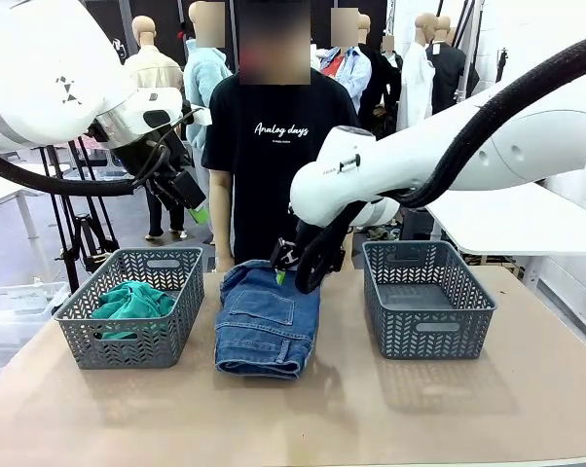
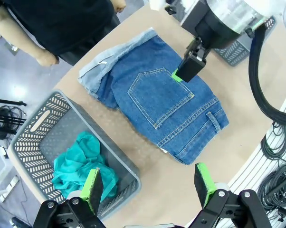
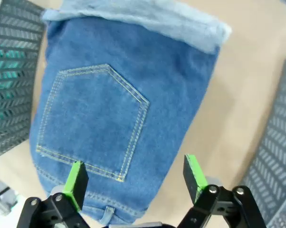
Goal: Sort the tops and bottoms.
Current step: Lift clothes from the center of the table with your right hand.
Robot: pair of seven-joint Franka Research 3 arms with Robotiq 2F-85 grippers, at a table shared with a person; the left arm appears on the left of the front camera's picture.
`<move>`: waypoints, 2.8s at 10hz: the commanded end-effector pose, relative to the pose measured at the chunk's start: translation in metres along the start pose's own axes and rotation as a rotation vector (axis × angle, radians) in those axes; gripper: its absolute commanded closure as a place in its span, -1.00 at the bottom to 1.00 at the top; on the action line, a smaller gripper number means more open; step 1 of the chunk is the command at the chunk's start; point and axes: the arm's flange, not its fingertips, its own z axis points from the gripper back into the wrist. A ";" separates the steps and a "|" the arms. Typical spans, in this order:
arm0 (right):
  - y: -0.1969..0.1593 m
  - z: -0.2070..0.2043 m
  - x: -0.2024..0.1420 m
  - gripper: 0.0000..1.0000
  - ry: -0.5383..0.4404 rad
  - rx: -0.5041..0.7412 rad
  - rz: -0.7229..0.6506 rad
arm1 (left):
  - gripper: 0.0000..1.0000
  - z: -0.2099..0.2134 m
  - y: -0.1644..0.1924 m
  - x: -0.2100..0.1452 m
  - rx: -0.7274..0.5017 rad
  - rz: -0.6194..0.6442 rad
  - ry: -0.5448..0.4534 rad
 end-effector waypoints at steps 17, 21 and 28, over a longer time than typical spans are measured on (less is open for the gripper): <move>-0.011 -0.061 -0.003 -1.00 0.088 -0.063 -0.439 | -1.00 0.001 0.000 0.001 0.011 0.001 -0.003; -0.021 -0.073 0.000 -1.00 0.134 -0.013 -0.467 | -1.00 0.001 0.000 0.001 0.011 0.001 -0.003; -0.021 -0.064 -0.004 1.00 0.142 -0.024 -0.436 | -1.00 0.001 0.000 0.001 0.011 0.001 -0.003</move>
